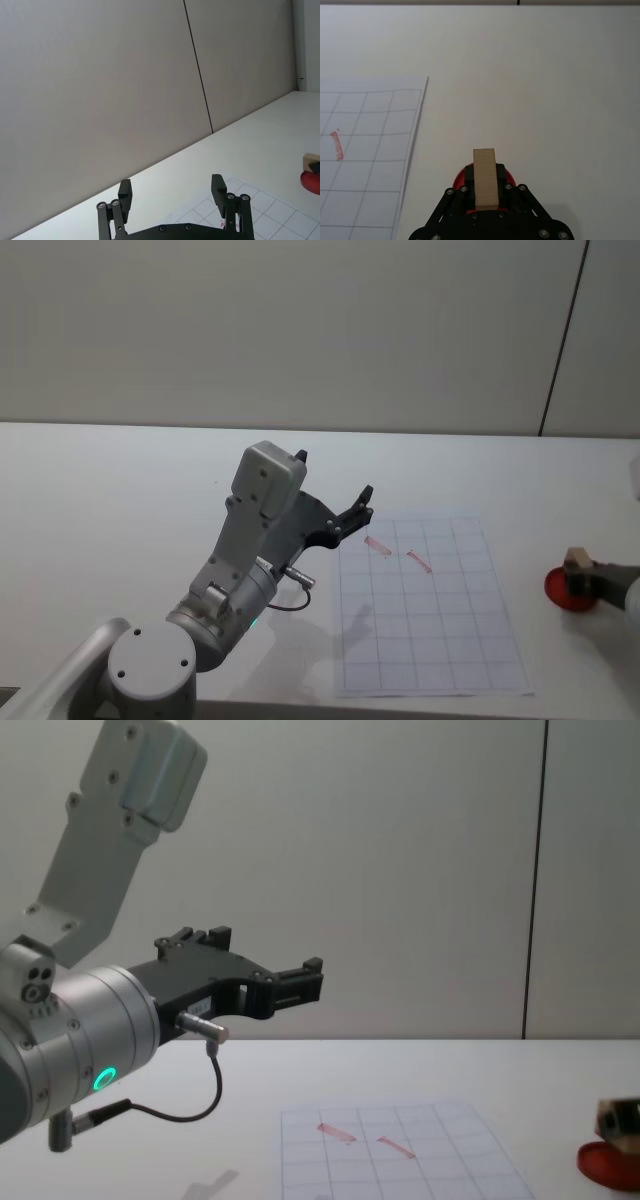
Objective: Use the one hand to pick up the stamp and affix it onto the A4 paper.
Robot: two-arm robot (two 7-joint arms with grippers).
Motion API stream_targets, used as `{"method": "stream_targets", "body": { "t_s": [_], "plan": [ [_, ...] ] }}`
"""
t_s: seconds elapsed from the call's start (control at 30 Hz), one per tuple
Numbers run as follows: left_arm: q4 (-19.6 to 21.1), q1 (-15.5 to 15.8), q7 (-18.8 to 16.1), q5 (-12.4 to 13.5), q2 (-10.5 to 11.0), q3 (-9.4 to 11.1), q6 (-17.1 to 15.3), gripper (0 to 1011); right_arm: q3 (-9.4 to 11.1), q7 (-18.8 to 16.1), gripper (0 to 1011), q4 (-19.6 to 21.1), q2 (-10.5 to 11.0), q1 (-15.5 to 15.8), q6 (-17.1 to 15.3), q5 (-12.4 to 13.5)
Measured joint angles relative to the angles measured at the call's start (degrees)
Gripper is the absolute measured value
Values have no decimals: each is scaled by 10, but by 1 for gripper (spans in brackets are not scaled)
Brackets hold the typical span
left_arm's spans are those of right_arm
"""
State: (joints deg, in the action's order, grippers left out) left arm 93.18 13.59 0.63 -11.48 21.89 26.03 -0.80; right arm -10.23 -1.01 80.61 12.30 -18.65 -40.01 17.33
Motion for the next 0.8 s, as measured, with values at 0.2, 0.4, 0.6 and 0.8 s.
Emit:
{"method": "stream_targets", "body": {
  "t_s": [0.2, 0.4, 0.6, 0.8],
  "plan": [
    [0, 0, 0, 0, 0, 0, 0, 1002, -2, -25, 218, 10, -2, -17, 4, -10],
    [0, 0, 0, 0, 0, 0, 0, 1002, -5, -55, 218, 13, -4, -33, 1, -20],
    [0, 0, 0, 0, 0, 0, 0, 1002, -8, -95, 218, 3, -9, -62, -16, -28],
    [0, 0, 0, 0, 0, 0, 0, 1002, -14, -142, 218, -27, -16, -103, -38, -41]
  ]
}}
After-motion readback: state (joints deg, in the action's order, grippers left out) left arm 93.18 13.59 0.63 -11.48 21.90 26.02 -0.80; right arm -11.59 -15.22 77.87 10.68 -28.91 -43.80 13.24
